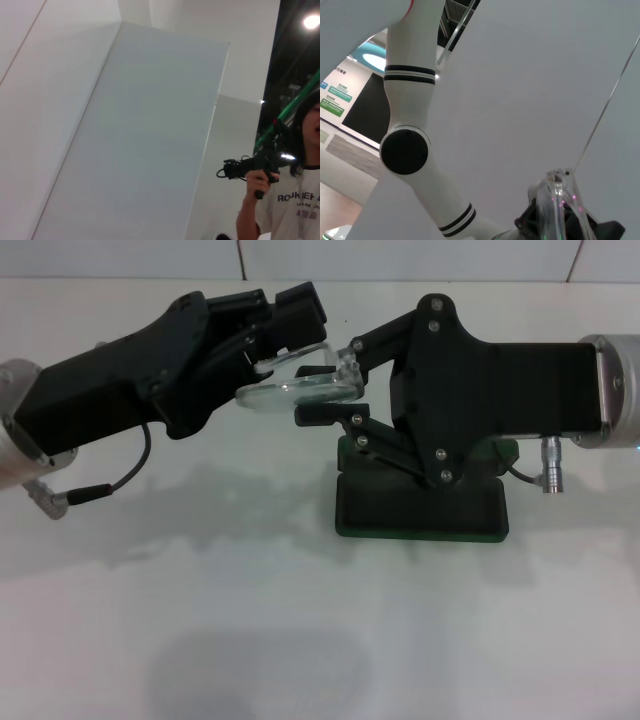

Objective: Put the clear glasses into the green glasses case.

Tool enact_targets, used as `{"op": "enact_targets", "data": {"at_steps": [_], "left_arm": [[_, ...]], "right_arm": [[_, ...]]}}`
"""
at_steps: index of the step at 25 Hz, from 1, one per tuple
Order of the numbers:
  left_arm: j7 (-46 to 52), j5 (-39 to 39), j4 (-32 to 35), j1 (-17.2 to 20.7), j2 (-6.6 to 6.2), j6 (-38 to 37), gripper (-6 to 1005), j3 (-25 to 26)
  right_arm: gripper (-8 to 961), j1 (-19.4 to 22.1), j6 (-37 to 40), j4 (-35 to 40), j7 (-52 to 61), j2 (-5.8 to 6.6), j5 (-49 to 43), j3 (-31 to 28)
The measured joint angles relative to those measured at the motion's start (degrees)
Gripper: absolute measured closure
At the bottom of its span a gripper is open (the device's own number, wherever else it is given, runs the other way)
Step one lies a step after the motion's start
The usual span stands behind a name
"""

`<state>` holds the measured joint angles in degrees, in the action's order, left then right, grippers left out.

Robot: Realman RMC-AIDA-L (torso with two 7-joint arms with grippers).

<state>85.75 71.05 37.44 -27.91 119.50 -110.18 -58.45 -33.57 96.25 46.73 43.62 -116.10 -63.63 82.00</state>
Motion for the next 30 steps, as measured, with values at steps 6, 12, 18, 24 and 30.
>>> {"op": "enact_targets", "data": {"at_steps": [6, 12, 18, 24, 30], "left_arm": [[-0.4, 0.1, -0.6, 0.0, 0.03, 0.0, 868, 0.0], [-1.4, 0.0, -1.5, 0.0, -0.19, 0.0, 868, 1.4], [-1.5, -0.1, -1.2, 1.5, -1.7, 0.0, 868, 5.1], [-1.5, -0.1, -0.9, 5.1, -2.95, -0.1, 868, 11.7], [-1.5, -0.1, -0.8, 9.7, -5.08, -0.1, 868, 18.9]], "right_arm": [[839, 0.0, -0.3, -0.1, 0.0, 0.0, 0.0, 0.0], [839, 0.4, -0.1, -0.1, 0.3, 0.04, 0.0, 0.0], [839, 1.2, 0.0, 0.5, 1.1, 0.21, -0.3, 0.0], [839, 2.9, -0.9, 8.1, 10.8, 0.7, -4.7, -1.3], [839, 5.8, -4.1, 35.8, 43.8, 0.79, -27.7, -6.7]]}}
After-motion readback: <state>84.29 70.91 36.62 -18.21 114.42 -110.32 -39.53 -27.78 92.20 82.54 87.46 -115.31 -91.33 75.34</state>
